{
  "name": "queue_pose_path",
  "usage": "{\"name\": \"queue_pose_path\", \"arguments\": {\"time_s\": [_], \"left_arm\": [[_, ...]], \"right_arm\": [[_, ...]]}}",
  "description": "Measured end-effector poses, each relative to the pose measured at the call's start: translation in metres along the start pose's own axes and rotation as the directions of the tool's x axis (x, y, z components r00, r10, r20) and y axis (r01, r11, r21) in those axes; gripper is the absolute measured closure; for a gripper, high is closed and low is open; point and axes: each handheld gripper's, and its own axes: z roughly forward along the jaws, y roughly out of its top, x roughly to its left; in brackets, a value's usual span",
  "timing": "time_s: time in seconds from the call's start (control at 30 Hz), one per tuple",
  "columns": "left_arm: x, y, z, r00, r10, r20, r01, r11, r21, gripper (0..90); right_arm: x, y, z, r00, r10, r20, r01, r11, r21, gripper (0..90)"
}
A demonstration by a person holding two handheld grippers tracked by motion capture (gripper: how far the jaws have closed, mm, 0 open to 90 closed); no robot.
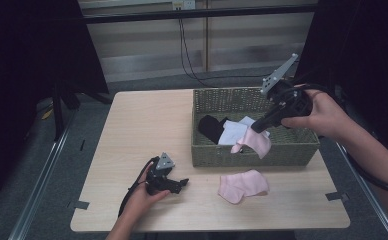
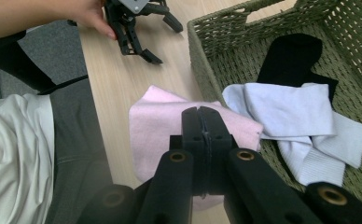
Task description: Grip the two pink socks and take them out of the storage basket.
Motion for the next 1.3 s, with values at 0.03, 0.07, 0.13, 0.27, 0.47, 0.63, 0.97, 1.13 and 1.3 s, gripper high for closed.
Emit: {"name": "queue_pose_path", "arguments": {"time_s": [0.03,0.07,0.13,0.27,0.47,0.63,0.97,1.13,1.3], "left_arm": [[0.000,0.000,0.000,1.0000,0.000,0.000,0.000,1.0000,0.000,16.6],[0.000,0.000,0.000,1.0000,0.000,0.000,0.000,1.0000,0.000,16.6],[0.000,0.000,0.000,1.0000,0.001,0.000,-0.001,1.0000,0.000,16.6],[0.000,0.000,0.000,1.0000,0.000,0.000,0.000,1.0000,0.000,16.6],[0.000,0.000,0.000,1.0000,0.000,0.000,0.000,1.0000,-0.001,16.6],[0.000,0.000,0.000,1.0000,0.000,0.000,0.000,1.0000,0.000,16.6],[0.000,0.000,0.000,1.0000,0.000,0.000,0.000,1.0000,-0.001,16.6],[0.000,0.000,0.000,1.0000,0.001,0.000,-0.001,1.0000,0.000,16.6],[0.000,0.000,0.000,1.0000,0.001,0.000,-0.001,1.0000,-0.001,16.6]], "right_arm": [[0.001,0.000,0.001,1.0000,-0.002,-0.005,0.002,1.000,0.000,90.0],[0.002,0.000,0.002,1.0000,-0.004,-0.008,0.004,1.000,0.005,89.8],[0.003,-0.001,0.005,0.9998,-0.010,-0.015,0.010,1.000,0.009,89.8],[0.006,-0.002,0.010,0.9995,-0.012,-0.030,0.012,1.000,0.014,89.8],[0.009,-0.003,0.021,0.9982,-0.032,-0.052,0.033,0.999,0.027,89.7],[0.008,-0.005,0.033,0.9979,-0.037,-0.052,0.038,0.999,0.022,82.6],[0.005,-0.010,0.044,0.9983,-0.025,-0.052,0.026,0.999,0.027,71.2],[0.004,-0.014,0.047,0.9982,-0.011,-0.060,0.013,0.999,0.033,66.6],[0.003,-0.017,0.049,0.9982,-0.005,-0.059,0.006,1.000,0.022,61.0]]}}
